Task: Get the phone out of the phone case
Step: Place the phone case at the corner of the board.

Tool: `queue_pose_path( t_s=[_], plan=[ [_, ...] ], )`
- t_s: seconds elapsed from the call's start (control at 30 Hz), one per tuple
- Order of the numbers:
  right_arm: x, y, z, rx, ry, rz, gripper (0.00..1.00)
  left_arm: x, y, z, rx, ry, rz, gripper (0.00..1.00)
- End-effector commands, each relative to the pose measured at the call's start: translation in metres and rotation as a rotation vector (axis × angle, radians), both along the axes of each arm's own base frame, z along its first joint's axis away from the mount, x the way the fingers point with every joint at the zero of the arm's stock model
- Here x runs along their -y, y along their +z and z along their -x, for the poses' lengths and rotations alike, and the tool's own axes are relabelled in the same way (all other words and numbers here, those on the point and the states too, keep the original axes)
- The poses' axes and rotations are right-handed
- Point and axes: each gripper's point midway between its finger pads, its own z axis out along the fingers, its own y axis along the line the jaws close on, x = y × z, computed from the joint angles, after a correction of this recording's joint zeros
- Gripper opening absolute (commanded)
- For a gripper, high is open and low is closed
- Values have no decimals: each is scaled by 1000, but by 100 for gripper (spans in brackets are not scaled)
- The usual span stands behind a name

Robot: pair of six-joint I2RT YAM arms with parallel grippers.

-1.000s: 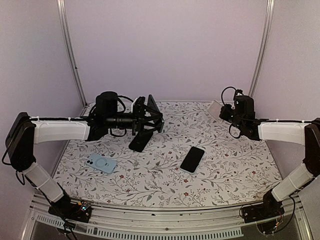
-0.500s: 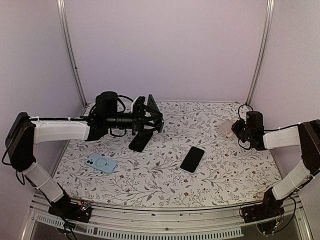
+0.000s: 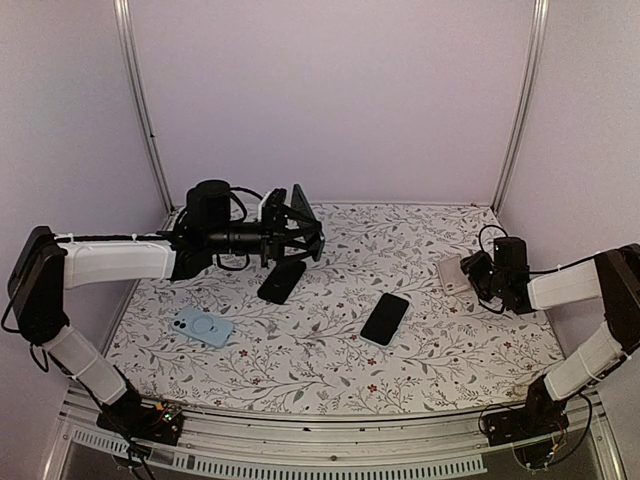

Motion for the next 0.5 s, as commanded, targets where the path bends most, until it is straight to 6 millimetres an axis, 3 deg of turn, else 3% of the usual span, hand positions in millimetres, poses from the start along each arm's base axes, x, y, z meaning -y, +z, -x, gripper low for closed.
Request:
queue_pose_path(
  t_s=[0.0,0.27,0.47],
  plan=[
    [10,9,7,5,-16,52,66,-6,25,2,87,-2,44,31],
    [23,4,19,-63,22,217,83,-6,20,1,94,-5,27,31],
    [8,14,13,-53,141,258,88,-5,8,-4,96,2,-22,31]
  ],
)
